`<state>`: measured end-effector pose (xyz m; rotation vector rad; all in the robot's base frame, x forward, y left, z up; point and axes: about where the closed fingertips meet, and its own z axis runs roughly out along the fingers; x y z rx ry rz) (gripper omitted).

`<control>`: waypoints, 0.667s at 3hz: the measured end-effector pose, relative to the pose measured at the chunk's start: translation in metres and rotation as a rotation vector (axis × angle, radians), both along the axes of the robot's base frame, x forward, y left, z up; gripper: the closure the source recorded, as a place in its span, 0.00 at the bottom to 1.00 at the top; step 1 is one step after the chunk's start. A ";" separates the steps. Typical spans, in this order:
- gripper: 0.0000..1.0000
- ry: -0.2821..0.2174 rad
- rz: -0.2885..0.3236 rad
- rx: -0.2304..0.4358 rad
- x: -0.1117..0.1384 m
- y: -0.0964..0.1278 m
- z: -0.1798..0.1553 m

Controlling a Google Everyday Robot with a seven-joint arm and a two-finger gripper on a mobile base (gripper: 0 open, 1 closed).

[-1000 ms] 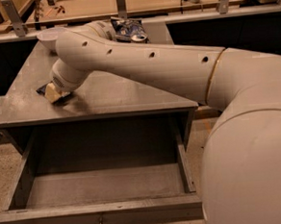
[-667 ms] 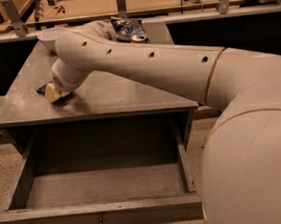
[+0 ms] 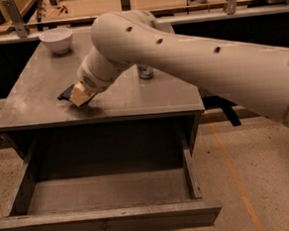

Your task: Place rxbar blueberry into top drawer

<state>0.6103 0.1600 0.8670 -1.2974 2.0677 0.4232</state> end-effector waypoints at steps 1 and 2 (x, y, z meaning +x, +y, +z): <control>1.00 -0.033 -0.024 -0.016 0.001 -0.044 0.009; 1.00 -0.033 -0.024 -0.017 0.001 -0.044 0.008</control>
Offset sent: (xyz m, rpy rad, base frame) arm 0.0002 -0.0443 0.0098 -0.0155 -0.0326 -0.0225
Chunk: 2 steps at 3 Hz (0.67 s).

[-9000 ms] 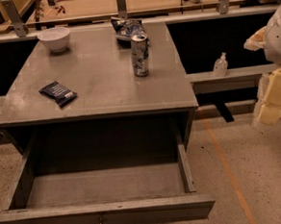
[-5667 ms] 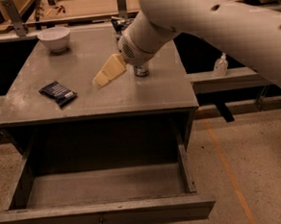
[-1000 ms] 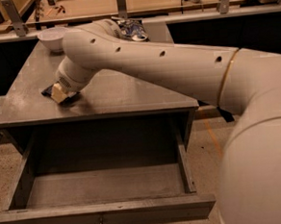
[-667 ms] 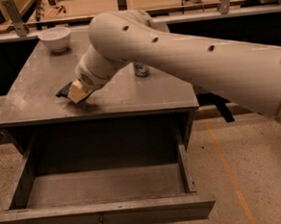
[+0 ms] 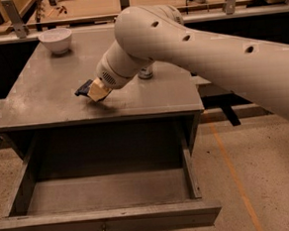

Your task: Place rxbar blueberry into top drawer

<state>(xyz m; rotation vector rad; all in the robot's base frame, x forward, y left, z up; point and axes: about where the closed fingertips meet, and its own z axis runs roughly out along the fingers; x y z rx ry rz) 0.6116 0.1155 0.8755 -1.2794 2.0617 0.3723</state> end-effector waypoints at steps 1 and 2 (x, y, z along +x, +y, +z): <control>1.00 0.018 0.012 0.010 -0.011 0.001 -0.001; 1.00 0.079 0.005 0.014 -0.062 -0.008 0.001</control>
Offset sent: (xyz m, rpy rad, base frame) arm -0.1023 -0.0170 0.0027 0.0146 0.1198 0.0000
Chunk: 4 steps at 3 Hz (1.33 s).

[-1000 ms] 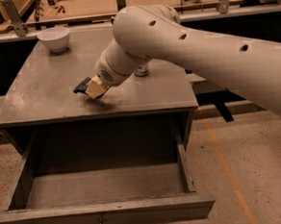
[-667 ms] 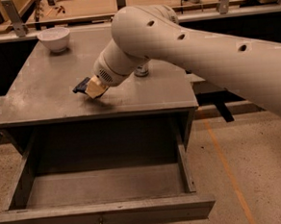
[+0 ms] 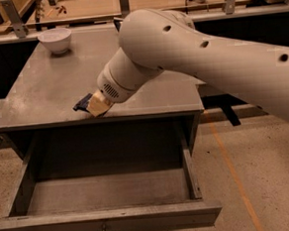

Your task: Place rxbar blueberry into top drawer

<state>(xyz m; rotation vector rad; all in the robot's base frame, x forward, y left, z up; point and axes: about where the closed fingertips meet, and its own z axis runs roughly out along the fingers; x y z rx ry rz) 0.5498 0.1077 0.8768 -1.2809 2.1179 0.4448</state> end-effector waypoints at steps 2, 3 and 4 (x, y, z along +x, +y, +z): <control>1.00 0.172 -0.085 0.012 -0.082 -0.016 -0.016; 1.00 0.246 -0.106 0.041 -0.107 -0.008 -0.042; 0.82 0.270 -0.149 0.044 -0.116 -0.008 -0.087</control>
Offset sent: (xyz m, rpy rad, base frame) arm -0.1260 -0.0199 -0.0388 0.0455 0.3046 -0.1355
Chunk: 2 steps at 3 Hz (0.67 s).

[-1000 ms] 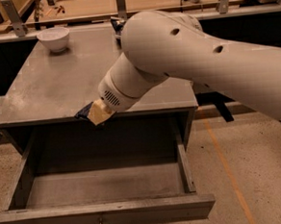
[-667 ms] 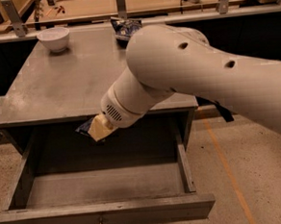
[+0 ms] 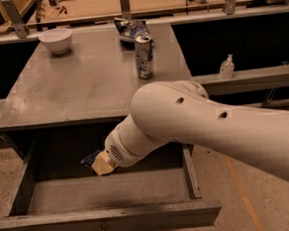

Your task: Place rxbar blueberry into top drawer

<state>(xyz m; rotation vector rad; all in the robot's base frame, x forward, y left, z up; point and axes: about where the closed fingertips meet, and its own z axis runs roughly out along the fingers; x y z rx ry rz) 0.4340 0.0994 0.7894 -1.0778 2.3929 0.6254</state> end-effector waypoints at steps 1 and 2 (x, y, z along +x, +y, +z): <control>0.59 0.002 -0.057 -0.026 0.007 -0.007 -0.041; 0.35 -0.013 -0.107 -0.058 0.017 -0.019 -0.064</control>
Offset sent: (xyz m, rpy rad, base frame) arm 0.0292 -0.0346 -0.0939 -0.0932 -0.0238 -0.1672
